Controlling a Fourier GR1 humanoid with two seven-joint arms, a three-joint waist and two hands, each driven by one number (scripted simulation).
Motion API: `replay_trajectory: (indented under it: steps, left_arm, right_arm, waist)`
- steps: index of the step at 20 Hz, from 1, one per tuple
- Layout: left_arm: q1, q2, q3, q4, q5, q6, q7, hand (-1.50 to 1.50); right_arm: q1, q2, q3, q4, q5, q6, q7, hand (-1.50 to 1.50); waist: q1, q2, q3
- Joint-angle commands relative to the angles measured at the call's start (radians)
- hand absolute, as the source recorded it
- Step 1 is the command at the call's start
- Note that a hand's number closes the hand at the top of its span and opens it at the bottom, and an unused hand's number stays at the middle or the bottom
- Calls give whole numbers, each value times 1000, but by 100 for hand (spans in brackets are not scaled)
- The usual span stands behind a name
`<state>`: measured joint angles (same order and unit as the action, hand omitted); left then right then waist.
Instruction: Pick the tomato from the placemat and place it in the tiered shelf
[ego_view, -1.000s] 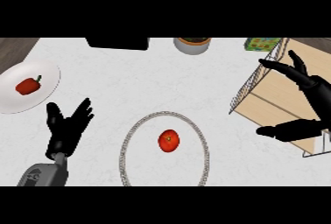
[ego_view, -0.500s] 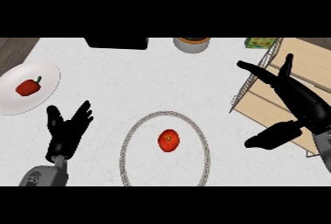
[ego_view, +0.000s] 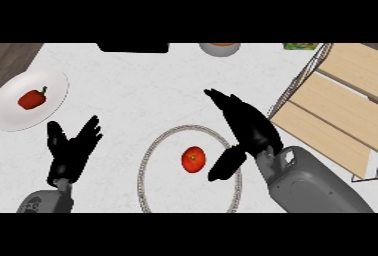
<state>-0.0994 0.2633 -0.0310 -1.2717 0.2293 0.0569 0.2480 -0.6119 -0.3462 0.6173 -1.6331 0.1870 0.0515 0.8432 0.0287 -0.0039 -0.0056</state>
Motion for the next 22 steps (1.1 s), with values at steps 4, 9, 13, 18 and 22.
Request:
replay_trajectory:
  steps: [4,9,13,18,22]
  left_arm:
    - [10,-7,20,2,-8,-4,-2,0]
    - [7,2,32,-36,-18,-1,46,0]
    - [62,-27,30,-32,-30,-1,3,0]
    - [122,-35,14,-125,-49,-5,14,0]
    - [78,-17,61,-116,-25,-34,65,0]
  right_arm:
    - [-108,192,42,136,61,110,163,-150]
    - [-66,259,63,156,161,123,217,-150]
    - [45,239,92,154,265,98,164,-150]
    - [-22,342,129,297,322,26,182,-150]
    - [52,345,136,290,378,3,150,-150]
  waist:
    - [-22,4,5]
    - [-25,3,5]
    - [-28,3,6]
    - [-14,4,6]
    - [-20,4,6]
